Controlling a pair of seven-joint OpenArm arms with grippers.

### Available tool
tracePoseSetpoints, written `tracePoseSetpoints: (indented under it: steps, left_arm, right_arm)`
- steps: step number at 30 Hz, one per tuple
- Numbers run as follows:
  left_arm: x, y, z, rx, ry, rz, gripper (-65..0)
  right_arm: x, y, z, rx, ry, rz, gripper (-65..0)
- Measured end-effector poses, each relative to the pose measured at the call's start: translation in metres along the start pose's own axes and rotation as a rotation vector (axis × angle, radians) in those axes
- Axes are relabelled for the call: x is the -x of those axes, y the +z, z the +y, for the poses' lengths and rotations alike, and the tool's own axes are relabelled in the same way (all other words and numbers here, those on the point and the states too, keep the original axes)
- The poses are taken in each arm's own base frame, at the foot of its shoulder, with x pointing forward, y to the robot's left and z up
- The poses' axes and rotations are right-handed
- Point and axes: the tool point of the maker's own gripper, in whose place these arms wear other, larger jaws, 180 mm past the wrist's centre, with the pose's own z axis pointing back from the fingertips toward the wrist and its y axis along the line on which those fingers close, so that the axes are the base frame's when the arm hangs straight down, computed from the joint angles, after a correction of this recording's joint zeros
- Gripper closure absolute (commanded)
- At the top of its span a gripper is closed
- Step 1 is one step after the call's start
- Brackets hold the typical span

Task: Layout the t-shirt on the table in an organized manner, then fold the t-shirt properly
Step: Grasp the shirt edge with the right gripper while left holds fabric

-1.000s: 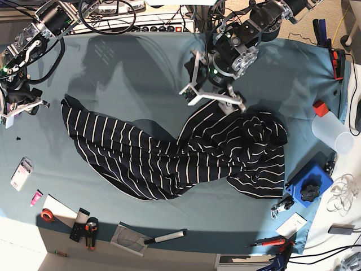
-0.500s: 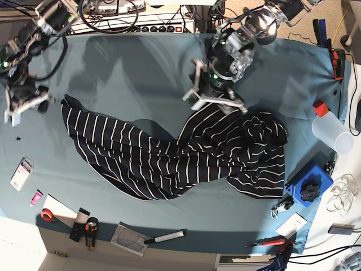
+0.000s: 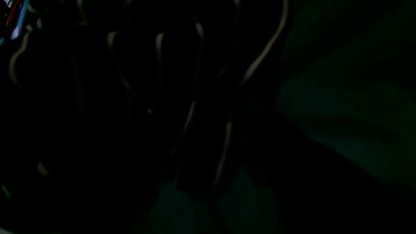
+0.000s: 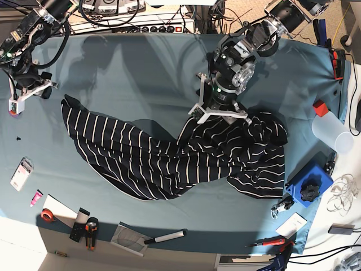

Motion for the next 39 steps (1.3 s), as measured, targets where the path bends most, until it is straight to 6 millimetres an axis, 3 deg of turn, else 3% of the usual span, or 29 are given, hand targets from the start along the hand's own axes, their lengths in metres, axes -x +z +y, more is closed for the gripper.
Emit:
tracePoseSetpoints:
  steps: [3, 6, 9, 12, 17, 22, 26, 32, 39]
  left_arm:
    - [0.004, 0.000, 0.000, 0.002, 0.001, 0.019, -16.0]
    - [0.006, 0.000, -0.001, 0.004, 0.000, 0.026, -10.2]
    - [0.006, 0.000, -0.001, 0.002, -0.001, 0.027, -10.1]
    - [0.006, 0.000, -0.001, 0.003, -0.001, 0.028, -10.1]
    - [0.006, 0.000, -0.001, 0.002, -0.001, 0.029, -10.1]
    - [0.006, 0.000, -0.001, 0.002, -0.001, 0.029, -10.1]
    - [0.006, 0.000, -0.001, 0.002, -0.001, 0.029, -10.1]
    - [0.006, 0.000, -0.001, 0.002, -0.001, 0.029, -10.1]
    - [0.006, 0.000, -0.001, 0.002, -0.001, 0.029, -10.1]
  right_arm:
    - [-0.003, -0.004, 0.008, -0.020, -0.022, -0.046, -19.1]
    - [0.008, -0.011, 0.016, -0.044, -0.056, -0.032, -19.1]
    - [0.016, -0.015, 0.022, -0.073, -0.035, -0.014, -19.2]
    - [0.011, -0.013, 0.030, -0.117, -0.015, -0.040, -19.7]
    - [0.000, -0.008, 0.044, -0.215, -0.022, -0.084, -31.6]
    - [-0.006, -0.008, 0.040, -0.193, -0.022, -0.114, -31.6]
    - [-0.007, -0.013, 0.025, -0.088, -0.040, -0.131, -31.6]
    - [-0.001, -0.027, 0.052, -0.116, 0.061, -0.073, -31.6]
    - [-0.005, -0.045, 0.052, 0.071, 0.127, -0.055, -31.6]
